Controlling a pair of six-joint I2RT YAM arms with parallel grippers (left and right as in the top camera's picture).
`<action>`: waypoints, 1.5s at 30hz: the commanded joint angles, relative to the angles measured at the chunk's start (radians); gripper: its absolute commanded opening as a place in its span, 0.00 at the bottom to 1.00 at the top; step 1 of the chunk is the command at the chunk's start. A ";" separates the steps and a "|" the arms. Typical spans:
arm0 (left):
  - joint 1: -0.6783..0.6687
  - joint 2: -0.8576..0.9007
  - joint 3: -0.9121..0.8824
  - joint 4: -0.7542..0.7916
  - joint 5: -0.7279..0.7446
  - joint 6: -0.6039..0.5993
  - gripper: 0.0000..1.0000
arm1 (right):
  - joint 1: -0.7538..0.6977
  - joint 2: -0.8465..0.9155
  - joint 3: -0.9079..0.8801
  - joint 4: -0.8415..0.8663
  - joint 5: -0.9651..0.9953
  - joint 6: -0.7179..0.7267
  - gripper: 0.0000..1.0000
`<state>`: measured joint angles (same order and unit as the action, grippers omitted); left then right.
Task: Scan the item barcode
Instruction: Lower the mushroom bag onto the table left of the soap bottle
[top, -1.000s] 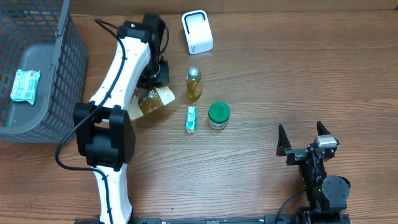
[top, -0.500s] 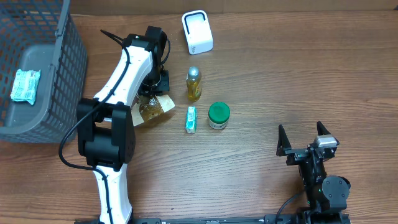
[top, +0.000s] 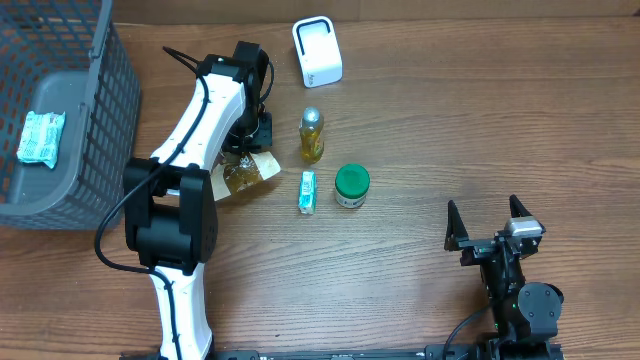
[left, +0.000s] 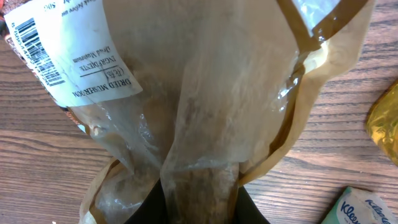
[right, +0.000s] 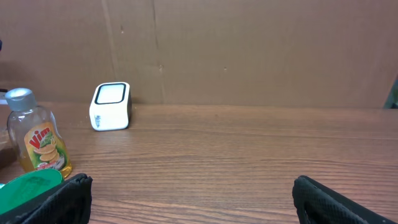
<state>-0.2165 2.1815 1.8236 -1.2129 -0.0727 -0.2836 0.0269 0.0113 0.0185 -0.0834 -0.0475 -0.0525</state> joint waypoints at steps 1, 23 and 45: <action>-0.014 -0.010 -0.008 0.007 -0.016 0.020 0.09 | 0.005 -0.005 -0.011 0.002 0.002 -0.001 1.00; -0.027 -0.010 -0.008 0.021 -0.013 0.040 0.54 | 0.005 -0.005 -0.011 0.002 0.002 -0.001 1.00; -0.026 -0.010 -0.008 0.020 -0.012 0.040 0.62 | 0.005 -0.005 -0.011 0.002 0.002 -0.001 1.00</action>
<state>-0.2363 2.1815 1.8236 -1.1950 -0.0799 -0.2512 0.0269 0.0113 0.0185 -0.0834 -0.0479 -0.0528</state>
